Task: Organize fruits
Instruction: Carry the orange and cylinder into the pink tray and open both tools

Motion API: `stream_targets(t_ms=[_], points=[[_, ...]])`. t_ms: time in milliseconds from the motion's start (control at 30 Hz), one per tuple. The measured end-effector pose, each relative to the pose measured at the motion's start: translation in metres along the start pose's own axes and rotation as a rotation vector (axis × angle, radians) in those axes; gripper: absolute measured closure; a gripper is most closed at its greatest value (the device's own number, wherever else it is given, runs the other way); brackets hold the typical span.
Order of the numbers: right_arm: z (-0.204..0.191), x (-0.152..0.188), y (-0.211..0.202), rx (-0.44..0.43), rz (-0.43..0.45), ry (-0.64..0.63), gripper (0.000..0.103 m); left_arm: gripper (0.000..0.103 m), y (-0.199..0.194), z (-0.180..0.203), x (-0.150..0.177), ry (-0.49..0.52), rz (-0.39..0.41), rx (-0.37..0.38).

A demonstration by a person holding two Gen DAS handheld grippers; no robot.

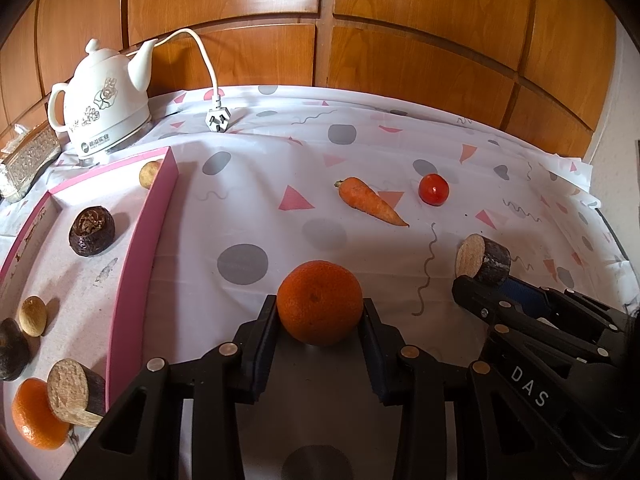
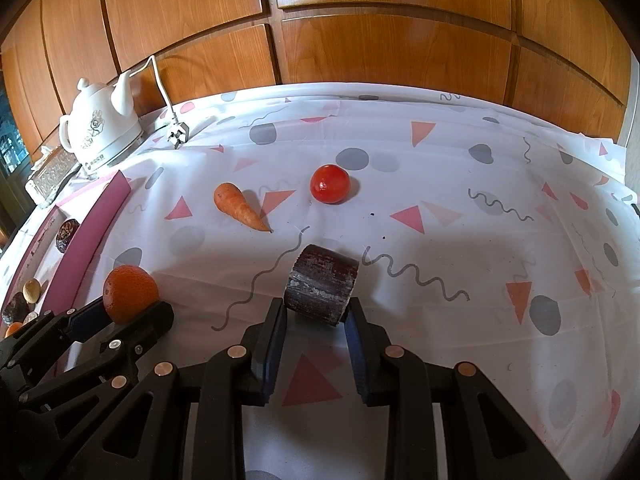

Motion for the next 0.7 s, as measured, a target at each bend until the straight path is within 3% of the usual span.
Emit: stream_targets(t_ms=[433, 700], points=[[-0.006, 0.0, -0.002, 0.03, -0.009, -0.058, 0.073, 0.065, -0.02, -0.001, 0.005, -0.01, -0.027, 0.021], [-0.011, 0.005, -0.014, 0.015, -0.015, -0.064, 0.074, 0.065, -0.052, -0.017, -0.005, -0.06, 0.013, 0.027]])
Point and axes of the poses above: each gripper's, at about its wrist camera, not at the fingertips, and y roughly the way its jaws point, z to its right, x to its underside, the point moved 6 cm from there along y, roughly the way its jaws point, and after that the axes turned 11 degrees about z, right-handed, at the moved point
